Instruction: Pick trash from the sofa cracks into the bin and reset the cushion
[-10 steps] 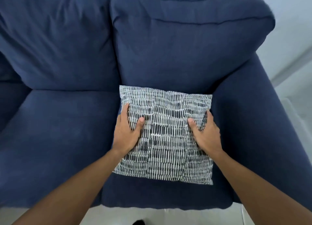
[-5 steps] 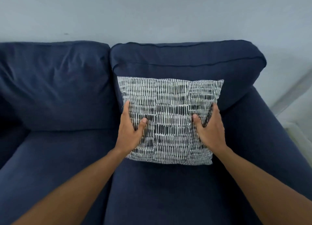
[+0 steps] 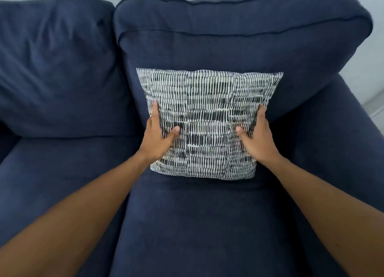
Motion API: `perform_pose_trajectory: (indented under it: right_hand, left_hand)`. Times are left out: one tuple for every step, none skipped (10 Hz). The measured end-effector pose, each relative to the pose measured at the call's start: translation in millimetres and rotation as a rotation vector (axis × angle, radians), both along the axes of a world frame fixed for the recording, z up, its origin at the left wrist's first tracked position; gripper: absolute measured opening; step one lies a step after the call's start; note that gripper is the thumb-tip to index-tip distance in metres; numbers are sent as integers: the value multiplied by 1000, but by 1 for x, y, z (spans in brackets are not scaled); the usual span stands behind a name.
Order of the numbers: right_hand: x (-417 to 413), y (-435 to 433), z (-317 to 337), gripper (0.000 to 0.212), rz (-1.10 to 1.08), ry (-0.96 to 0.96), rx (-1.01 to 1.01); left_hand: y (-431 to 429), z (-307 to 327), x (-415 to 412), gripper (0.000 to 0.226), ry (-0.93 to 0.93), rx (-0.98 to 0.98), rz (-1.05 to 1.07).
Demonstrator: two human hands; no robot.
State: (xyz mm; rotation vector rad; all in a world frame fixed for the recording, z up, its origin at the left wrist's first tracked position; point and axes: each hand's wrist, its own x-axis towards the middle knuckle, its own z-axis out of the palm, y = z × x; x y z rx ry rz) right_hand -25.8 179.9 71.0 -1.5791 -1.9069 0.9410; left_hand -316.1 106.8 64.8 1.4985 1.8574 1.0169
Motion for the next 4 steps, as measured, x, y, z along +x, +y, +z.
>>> perform_pose_trajectory:
  right_hand:
    - [3,-2,4,96,10,19,-35]
    - [8,-4,14,101,71,-72,-134]
    - [13,-2,31,104,94,-167,-211]
    - [12,-7,65,102,85,-274,-168]
  left_hand:
    - [0,4,2,99,15,-16,27]
    - [-7,13,0,97,99,-85,43]
    - [-15,30,-5,92,251,-162,51]
    - [-21,66,-8,86,339,-183,43]
